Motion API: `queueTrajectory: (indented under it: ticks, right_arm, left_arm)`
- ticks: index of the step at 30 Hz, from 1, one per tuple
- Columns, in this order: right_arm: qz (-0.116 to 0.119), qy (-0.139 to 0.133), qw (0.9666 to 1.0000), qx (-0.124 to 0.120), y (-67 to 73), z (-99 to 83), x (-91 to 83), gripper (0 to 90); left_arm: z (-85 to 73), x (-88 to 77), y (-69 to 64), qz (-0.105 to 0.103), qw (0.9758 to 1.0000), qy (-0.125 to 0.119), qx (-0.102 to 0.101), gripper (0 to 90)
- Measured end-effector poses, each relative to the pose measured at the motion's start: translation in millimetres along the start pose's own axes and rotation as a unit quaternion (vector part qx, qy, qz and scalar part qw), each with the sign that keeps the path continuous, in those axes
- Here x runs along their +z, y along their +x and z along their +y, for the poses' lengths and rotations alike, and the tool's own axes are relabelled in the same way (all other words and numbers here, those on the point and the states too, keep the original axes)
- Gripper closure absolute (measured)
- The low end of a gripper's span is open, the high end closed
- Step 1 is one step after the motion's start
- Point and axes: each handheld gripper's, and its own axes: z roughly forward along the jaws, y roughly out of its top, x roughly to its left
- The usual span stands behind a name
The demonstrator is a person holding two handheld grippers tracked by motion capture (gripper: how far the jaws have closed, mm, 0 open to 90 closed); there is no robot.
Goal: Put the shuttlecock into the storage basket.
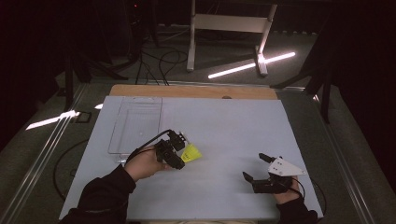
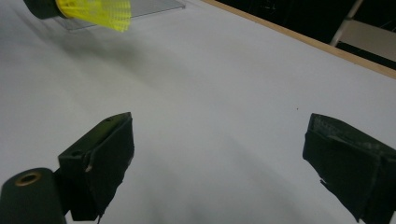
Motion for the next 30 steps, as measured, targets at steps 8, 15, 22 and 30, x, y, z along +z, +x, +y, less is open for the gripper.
queueTrajectory:
  ticks: [8,15,22,30]
  right_arm:
    - [0.0,0.0,1.0,0.0,0.0,0.0,0.1,8.9]
    - [-0.001,-0.001,1.0,-0.001,0.3,0.1,0.3,8.9]
    - [-0.001,-0.001,1.0,-0.001,0.4,0.0,0.5,8.9]
    - [-0.001,-0.001,1.0,-0.002,1.0,0.2,0.9,8.9]
  left_arm:
    - [1.6,-20.4,2.2,0.003,0.9992,0.015,0.036,66.2]
    - [1.2,-37.6,2.2,0.004,0.9983,0.016,0.056,66.2]
    - [-6.4,-59.6,12.3,0.009,0.9987,-0.002,0.051,66.2]
    - [-22.1,-86.8,29.1,0.035,0.9986,-0.02,0.034,66.2]
